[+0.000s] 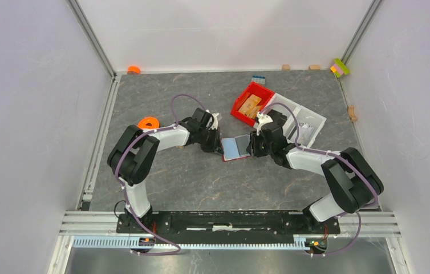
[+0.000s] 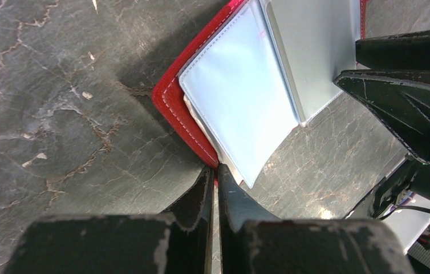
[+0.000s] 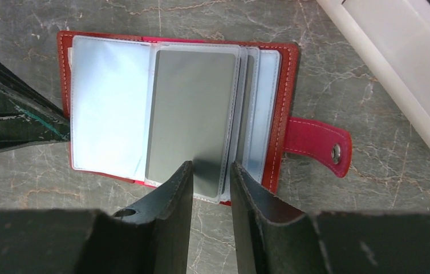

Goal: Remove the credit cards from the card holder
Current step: Open the card holder at the center of the board.

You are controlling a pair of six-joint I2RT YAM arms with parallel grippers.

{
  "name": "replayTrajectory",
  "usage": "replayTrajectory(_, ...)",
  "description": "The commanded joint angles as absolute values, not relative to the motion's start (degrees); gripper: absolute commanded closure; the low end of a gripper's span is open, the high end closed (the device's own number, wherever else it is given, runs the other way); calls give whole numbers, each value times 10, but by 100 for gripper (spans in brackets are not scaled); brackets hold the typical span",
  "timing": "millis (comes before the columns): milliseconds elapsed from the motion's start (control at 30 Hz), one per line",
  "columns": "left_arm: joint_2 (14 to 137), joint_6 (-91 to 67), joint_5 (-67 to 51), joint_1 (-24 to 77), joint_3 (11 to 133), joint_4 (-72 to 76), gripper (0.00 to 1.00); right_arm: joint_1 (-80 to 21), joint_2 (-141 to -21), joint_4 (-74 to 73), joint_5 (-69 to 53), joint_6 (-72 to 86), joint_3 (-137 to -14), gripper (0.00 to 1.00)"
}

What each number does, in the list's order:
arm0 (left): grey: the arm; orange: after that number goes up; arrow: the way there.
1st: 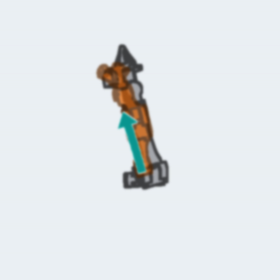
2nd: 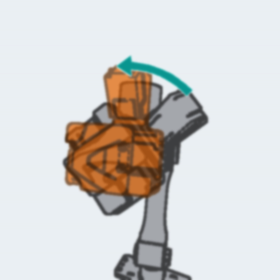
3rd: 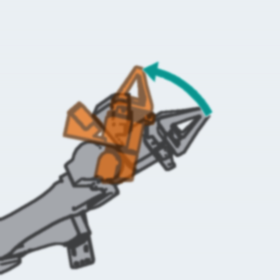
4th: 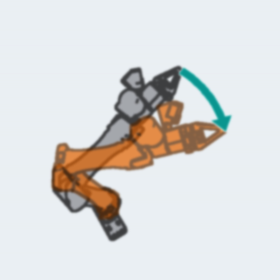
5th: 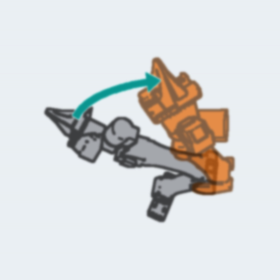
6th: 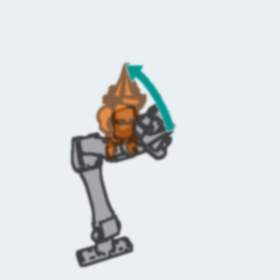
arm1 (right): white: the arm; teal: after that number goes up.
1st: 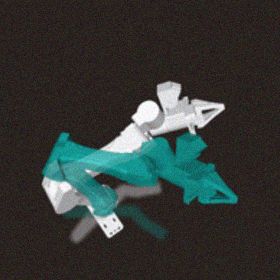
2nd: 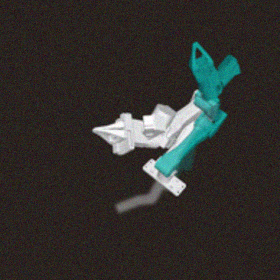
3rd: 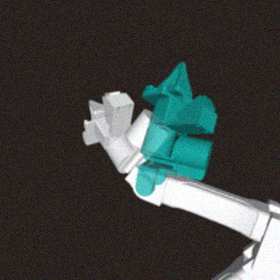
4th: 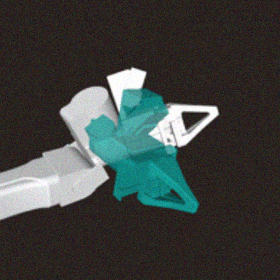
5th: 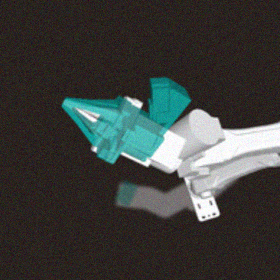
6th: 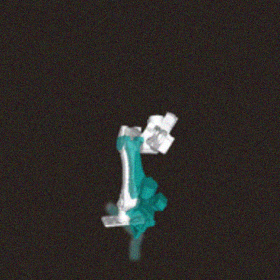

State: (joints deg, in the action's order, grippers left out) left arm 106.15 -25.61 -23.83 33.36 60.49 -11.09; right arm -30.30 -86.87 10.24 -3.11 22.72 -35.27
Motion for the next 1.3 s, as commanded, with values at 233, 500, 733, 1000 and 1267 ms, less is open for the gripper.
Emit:
replayTrajectory(233,1067,-229,-236,344,625,-112,90,-308,-834,164,-114,235,-332,68)
replayTrajectory(500,1065,-228,-234,346,626,-115,90,-316,-824,171,-116,228,-330,62)
replayTrajectory(733,1063,-229,-232,347,626,-115,90,-335,-810,149,-72,212,-339,52)
replayTrajectory(1000,1061,-228,-234,349,625,-115,90,-356,-811,144,-60,193,-348,44)
replayTrajectory(1267,1062,-227,-236,350,626,-115,91,-364,-813,154,-79,188,-349,40)
